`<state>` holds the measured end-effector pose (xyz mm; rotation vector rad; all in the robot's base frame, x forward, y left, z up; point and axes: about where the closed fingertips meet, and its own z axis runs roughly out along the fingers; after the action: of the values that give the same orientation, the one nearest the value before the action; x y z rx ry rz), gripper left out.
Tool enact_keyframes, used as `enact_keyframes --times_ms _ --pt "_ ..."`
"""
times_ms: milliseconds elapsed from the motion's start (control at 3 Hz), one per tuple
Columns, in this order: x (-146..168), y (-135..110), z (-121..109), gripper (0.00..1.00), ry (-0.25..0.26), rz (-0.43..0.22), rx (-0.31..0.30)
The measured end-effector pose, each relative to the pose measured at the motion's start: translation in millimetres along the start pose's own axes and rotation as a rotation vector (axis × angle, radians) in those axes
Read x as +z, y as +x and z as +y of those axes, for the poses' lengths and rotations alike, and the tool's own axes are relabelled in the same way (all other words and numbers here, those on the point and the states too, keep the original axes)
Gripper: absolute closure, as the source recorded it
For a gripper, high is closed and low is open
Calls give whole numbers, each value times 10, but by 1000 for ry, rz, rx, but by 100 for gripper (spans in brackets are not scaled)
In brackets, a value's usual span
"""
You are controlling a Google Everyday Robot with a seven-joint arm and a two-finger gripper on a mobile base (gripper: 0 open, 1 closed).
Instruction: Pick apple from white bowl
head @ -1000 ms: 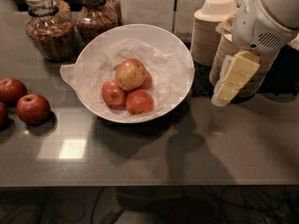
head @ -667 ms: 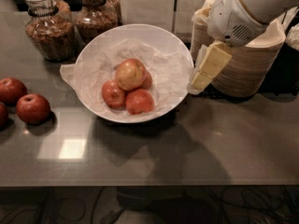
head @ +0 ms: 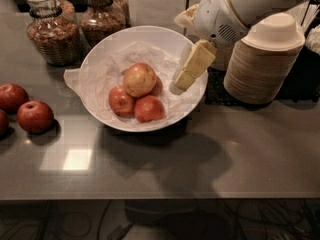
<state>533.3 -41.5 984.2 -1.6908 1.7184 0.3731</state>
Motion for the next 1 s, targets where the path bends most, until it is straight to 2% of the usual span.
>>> enact_keyframes --times_ms 333,667,1000 --pt "378 -17 54 0 -103 -27 12" --pt "887 -4 92 0 -180 3 5" --pt "888 -4 93 0 -180 3 5"
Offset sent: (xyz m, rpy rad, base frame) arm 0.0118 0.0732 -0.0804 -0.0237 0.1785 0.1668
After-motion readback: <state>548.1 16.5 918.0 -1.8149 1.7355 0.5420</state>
